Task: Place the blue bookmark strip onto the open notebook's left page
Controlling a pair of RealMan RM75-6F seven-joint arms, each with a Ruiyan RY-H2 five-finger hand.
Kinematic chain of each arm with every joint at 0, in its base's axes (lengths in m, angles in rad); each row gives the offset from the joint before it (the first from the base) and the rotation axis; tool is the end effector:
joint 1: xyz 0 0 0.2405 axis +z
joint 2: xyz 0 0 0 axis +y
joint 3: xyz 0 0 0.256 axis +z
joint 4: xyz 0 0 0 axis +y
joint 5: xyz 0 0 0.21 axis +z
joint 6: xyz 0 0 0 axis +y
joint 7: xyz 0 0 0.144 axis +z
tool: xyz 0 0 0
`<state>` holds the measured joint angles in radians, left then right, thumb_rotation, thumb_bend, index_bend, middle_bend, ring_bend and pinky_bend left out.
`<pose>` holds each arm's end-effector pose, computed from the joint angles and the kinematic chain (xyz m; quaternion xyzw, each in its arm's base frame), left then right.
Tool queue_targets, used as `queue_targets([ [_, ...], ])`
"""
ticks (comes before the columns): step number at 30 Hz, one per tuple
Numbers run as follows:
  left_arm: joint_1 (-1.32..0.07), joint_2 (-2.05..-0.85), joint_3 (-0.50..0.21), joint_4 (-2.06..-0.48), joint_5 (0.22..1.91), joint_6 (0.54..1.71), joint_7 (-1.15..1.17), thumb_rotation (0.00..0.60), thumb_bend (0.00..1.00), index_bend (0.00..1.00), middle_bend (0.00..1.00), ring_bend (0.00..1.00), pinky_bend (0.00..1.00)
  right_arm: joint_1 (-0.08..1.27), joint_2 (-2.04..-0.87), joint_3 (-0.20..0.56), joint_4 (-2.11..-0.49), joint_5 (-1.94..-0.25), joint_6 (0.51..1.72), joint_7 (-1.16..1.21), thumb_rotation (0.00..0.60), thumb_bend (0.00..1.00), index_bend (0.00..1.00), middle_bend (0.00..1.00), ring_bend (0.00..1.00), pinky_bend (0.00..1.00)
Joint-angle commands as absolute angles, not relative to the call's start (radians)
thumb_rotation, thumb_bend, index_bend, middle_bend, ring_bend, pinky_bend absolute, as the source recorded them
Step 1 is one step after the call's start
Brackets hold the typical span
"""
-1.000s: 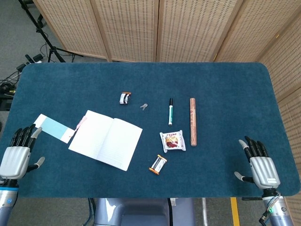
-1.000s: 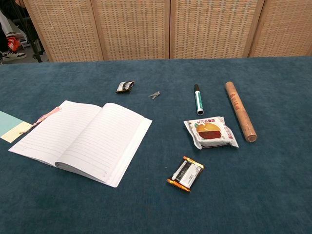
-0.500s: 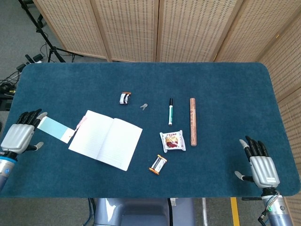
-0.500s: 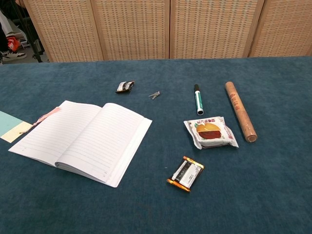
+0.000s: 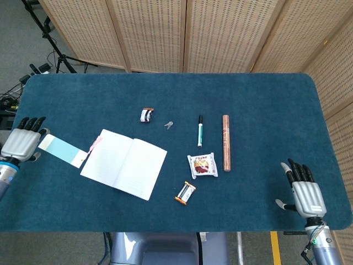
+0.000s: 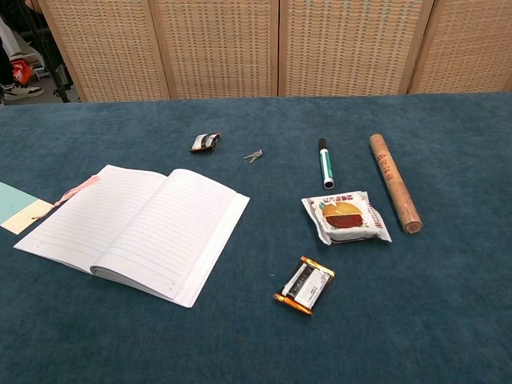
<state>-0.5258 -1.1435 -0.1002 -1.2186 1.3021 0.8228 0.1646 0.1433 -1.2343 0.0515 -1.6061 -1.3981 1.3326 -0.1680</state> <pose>-0.3370 0.3449 0.1578 -0.7383 -0.3080 -0.1568 0.5791 -0.3096 -0.1965 0.1062 0.6231 -0.4198 0.3277 0.5728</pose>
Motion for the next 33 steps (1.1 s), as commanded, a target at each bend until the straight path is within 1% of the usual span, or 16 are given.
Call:
queue_targets([
  [1, -0.540, -1.165, -0.093, -1.187, 1.300, 0.800, 0.160, 0.600, 0.25, 0.31, 0.00, 0.00, 0.00, 0.143, -1.236, 0.052, -1.605, -1.397, 1.335, -0.171, 0.600, 0.16, 0.00, 0.00, 0.00, 0.00],
  [4, -0.560, -1.195, -0.078, -1.137, 1.312, 0.765, 0.159, 0.600, 0.22, 0.32, 0.00, 0.00, 0.00, 0.143, -1.242, 0.056, -1.601, -1.393, 1.337, -0.174, 0.600, 0.16, 0.00, 0.00, 0.00, 0.00],
  [10, -0.580, -1.250, -0.056, -1.036, 1.333, 0.752, 0.183, 0.600, 0.14, 0.32, 0.00, 0.00, 0.00, 0.142, -1.253, 0.067, -1.588, -1.384, 1.350, -0.172, 0.600, 0.16, 0.00, 0.00, 0.00, 0.00],
  [12, -0.587, -1.264, -0.049, -1.009, 1.338, 0.742, 0.183, 0.600, 0.13, 0.32, 0.00, 0.00, 0.00, 0.140, -1.260, 0.071, -1.581, -1.385, 1.359, -0.170, 0.600, 0.16, 0.00, 0.00, 0.00, 0.00],
  [19, -0.605, -1.317, -0.017, -0.930, 1.375, 0.728, 0.183, 0.600, 0.12, 0.32, 0.00, 0.00, 0.00, 0.133, -1.278, 0.083, -1.564, -1.381, 1.387, -0.164, 0.600, 0.16, 0.00, 0.00, 0.00, 0.00],
  [33, -0.630, -1.368, 0.013, -0.852, 1.414, 0.712, 0.168, 0.600, 0.12, 0.32, 0.00, 0.00, 0.00, 0.132, -1.297, 0.093, -1.546, -1.379, 1.402, -0.162, 0.600, 0.16, 0.00, 0.00, 0.00, 0.00],
])
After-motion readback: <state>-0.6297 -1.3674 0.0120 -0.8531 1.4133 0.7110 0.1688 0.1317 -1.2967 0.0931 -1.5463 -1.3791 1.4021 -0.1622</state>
